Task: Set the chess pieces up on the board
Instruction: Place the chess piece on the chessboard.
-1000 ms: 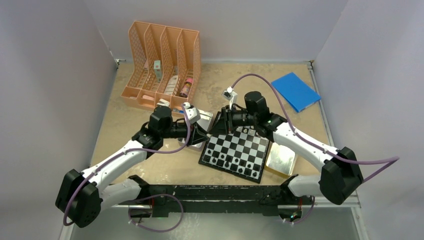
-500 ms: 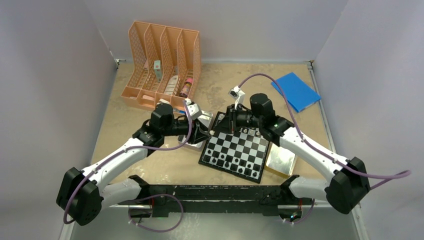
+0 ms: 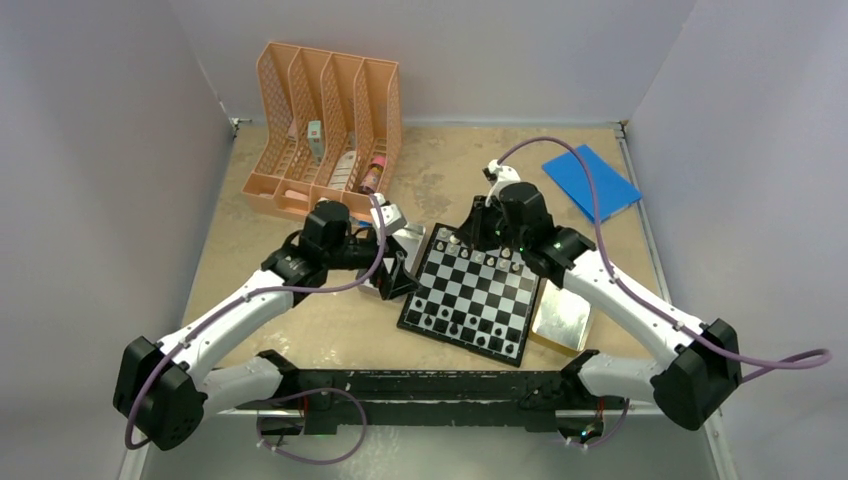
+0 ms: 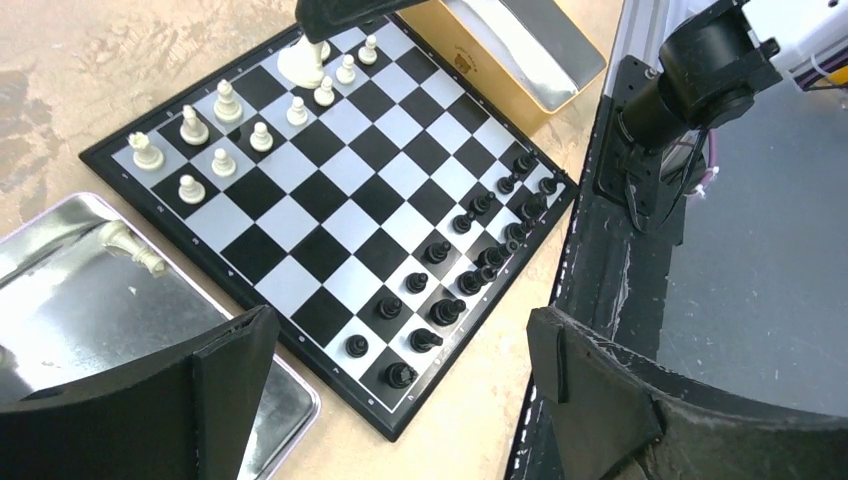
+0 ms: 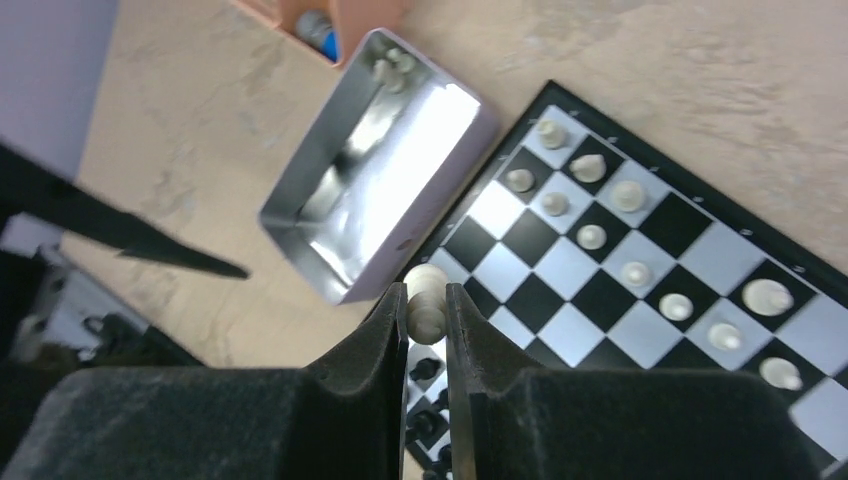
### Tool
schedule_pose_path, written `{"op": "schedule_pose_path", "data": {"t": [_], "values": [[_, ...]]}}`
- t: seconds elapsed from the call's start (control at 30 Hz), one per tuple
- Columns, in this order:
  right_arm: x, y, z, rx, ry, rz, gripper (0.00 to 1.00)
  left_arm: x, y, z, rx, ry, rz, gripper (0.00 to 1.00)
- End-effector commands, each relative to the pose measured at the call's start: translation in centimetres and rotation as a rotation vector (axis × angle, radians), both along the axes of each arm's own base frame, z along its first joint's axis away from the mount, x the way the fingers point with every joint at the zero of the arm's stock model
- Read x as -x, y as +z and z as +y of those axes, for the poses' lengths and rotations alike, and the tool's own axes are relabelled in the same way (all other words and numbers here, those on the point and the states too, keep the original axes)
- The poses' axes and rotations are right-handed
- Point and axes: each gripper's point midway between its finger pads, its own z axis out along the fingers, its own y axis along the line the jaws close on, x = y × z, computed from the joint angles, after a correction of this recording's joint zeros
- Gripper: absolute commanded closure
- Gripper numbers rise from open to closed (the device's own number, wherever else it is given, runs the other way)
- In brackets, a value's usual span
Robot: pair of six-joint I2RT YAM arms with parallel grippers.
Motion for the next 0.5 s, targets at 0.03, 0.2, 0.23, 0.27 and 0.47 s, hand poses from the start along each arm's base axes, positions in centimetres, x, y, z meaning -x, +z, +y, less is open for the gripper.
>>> {"op": "schedule_pose_path", "data": {"t": [0.03,0.2,0.23,0.27,0.47], "values": [[-3.1,0.4,-3.1,0.131,-0.202,-0.058,0.88,-0.7,4.6,0.1,0.020,0.015,-0.084,0.03],[-4.6,-0.7,-5.3,0.236,-0.327,-0.059,0.87,-1.9,6.1,1.8,-0.024,0.138,-0.135,0.03],[-4.8,-0.9,-5.7,0.252,-0.347,-0.058,0.87,-2.0,6.3,2.3,-0.031,0.162,-0.147,0.03],[-5.2,-1.0,-6.0,0.264,-0.369,-0.060,0.87,-2.1,6.3,2.8,-0.040,0.194,-0.158,0.03],[-6.6,-3.2,-6.7,0.313,-0.419,-0.028,0.87,-3.3,6.1,6.7,-0.056,0.470,-0.165,0.00]]}}
